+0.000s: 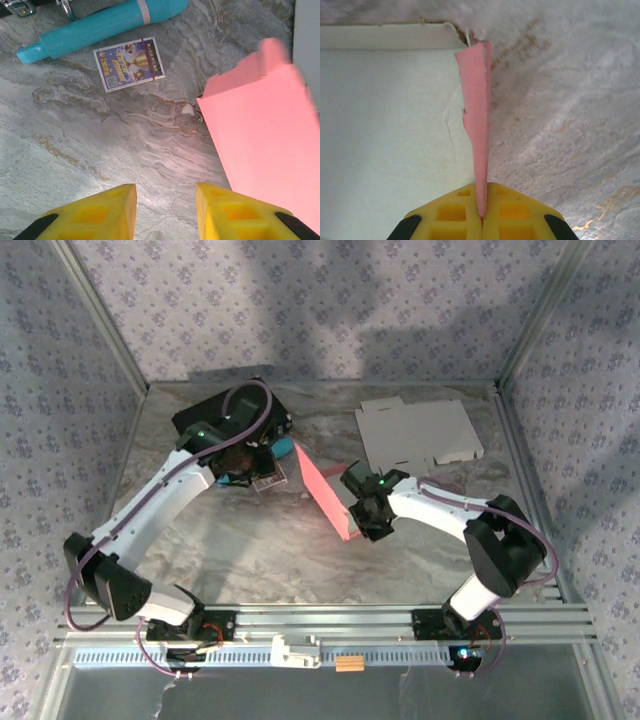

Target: Fold the paper box

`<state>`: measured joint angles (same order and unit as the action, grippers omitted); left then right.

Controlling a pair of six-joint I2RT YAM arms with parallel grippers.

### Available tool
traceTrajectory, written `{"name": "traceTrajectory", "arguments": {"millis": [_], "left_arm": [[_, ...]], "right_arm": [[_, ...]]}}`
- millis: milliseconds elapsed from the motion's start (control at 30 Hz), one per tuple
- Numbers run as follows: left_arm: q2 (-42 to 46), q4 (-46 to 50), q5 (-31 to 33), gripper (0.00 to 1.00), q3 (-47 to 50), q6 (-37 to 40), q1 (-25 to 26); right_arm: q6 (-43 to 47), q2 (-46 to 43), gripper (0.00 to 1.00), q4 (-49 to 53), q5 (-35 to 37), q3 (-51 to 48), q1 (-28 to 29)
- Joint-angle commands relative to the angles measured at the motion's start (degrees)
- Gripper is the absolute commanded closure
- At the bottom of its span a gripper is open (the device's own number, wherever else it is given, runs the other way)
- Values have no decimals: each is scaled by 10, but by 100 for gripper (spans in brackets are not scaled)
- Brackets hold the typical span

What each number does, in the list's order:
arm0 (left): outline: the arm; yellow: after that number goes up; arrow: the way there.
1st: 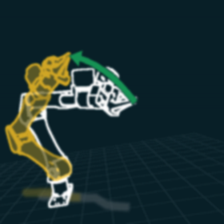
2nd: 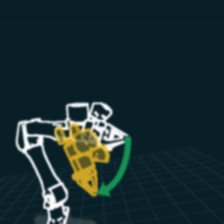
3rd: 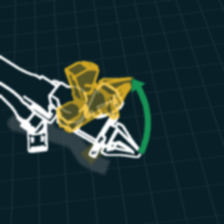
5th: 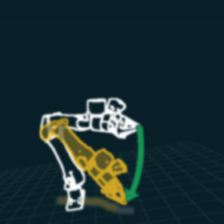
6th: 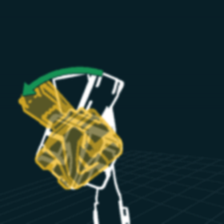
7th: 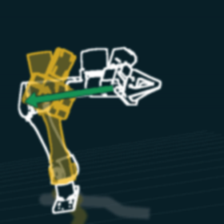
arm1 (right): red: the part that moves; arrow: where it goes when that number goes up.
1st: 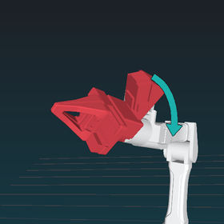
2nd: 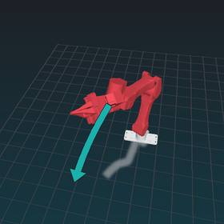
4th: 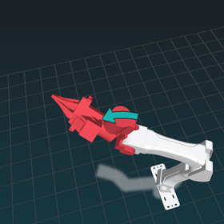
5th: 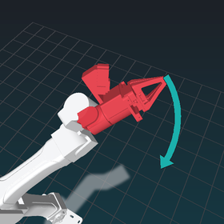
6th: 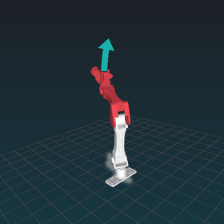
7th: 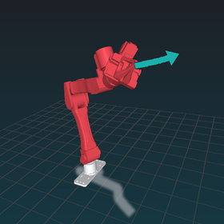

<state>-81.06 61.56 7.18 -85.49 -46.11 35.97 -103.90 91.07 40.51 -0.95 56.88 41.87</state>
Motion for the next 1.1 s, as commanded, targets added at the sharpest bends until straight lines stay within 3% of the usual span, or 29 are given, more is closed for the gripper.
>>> {"name": "traceTrajectory", "arguments": {"millis": [0,267,600,833,967,1067], "left_arm": [[32,15,8,63,11,16,-7],[61,3,-26,62,23,26,-39],[70,-20,-75,64,89,27,-81],[74,-42,-121,69,143,29,-121],[75,-50,-126,69,155,24,-124],[81,-47,-121,69,146,24,-128]], "right_arm": [[-117,11,100,-33,-16,-24,8],[-106,63,99,-27,-37,5,14],[-72,44,57,-6,-35,33,4],[-35,-17,49,48,25,66,-7],[33,-55,47,74,71,94,-17],[226,-66,47,47,120,154,-29]]}}
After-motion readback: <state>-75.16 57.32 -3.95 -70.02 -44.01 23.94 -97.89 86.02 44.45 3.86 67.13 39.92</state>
